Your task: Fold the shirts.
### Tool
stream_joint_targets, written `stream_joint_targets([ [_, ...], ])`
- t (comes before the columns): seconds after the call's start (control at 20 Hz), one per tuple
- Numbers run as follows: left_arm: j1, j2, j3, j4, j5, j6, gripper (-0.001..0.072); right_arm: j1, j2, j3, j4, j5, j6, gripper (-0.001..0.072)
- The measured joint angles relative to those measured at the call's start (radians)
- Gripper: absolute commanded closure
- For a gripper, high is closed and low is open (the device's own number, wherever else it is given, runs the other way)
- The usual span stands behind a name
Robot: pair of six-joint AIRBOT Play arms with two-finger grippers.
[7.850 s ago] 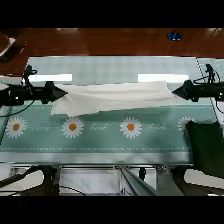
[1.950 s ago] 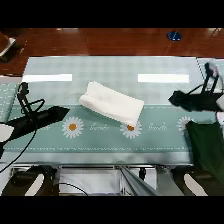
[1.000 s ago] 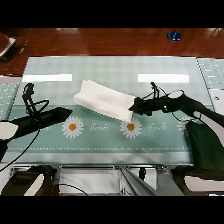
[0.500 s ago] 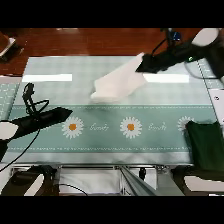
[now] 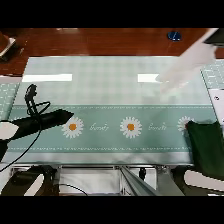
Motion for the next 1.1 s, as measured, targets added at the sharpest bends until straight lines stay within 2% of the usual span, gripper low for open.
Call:
stream_joint_targets([
  [0.25,0.0,0.0,0.0,0.0,-0.013,0.002,0.0687,-0.294,0.105,-0.027,-0.035,0.119,0.048,0.069],
  [0.45,0.0,0.0,0.0,0.0,-0.014,0.004,0.0687,-0.465,0.242,-0.204,-0.082,0.147,0.043,0.069],
  [0.8,0.0,0.0,0.0,0.0,0.012,0.013,0.0687,-0.678,0.542,-0.663,-0.4,0.157,0.018,0.0689],
  [0.85,0.0,0.0,0.0,0.0,0.016,0.013,0.0687,-0.692,0.58,-0.718,-0.45,0.158,0.023,0.0665],
  [0.95,0.0,0.0,0.0,0.0,0.027,0.013,0.0687,-0.71,0.652,-0.826,-0.545,0.154,0.044,0.0347],
  [1.0,0.0,0.0,0.0,0.0,0.036,0.013,0.0688,-0.716,0.68,-0.878,-0.587,0.151,0.053,0.0296],
  [1.1,0.0,0.0,0.0,0.0,0.051,0.013,0.0688,-0.722,0.715,-0.962,-0.629,0.152,0.063,0.0297],
])
